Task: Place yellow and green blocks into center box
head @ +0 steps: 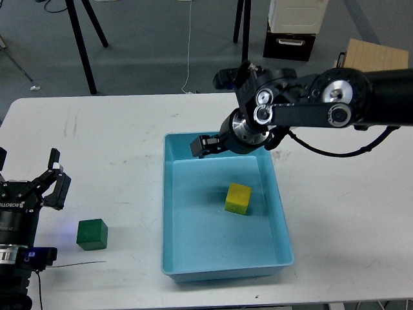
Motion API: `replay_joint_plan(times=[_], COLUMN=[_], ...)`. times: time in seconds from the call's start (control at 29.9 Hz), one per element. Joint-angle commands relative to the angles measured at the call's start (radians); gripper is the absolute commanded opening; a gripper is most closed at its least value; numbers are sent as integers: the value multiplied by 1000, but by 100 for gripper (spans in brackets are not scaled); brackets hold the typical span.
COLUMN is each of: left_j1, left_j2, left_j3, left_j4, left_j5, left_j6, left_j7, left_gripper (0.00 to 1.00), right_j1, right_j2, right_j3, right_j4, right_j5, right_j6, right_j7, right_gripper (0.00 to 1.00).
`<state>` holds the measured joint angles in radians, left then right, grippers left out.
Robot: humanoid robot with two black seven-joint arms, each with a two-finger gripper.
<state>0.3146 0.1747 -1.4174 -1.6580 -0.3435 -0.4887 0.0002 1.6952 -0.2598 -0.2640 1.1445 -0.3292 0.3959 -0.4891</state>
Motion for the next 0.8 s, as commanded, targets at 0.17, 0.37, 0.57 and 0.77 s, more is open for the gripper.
replay_joint_plan(times=[0.17,0.37,0.57,0.77], left_j1=[0,-2,-22,-42], left_j2=[0,2,3,-1], left_j3=[0,0,0,0], left_j4=[0,1,0,0], left_j5=[0,0,0,0], left_j6=[0,0,0,0], left_j7=[0,0,0,0], left_gripper=[100,100,100,100], right_j1=[-187,-388,-672,-975], right_j2=[-269,-355,-417,-421], right_j3=[434,764,1046,1322], right_j4=[-55,-161,-170,-160], right_j5=[269,490,636,785], right_j6=[-5,12,93,93], right_j7=[0,42,239,245], right_gripper=[97,98,99,99])
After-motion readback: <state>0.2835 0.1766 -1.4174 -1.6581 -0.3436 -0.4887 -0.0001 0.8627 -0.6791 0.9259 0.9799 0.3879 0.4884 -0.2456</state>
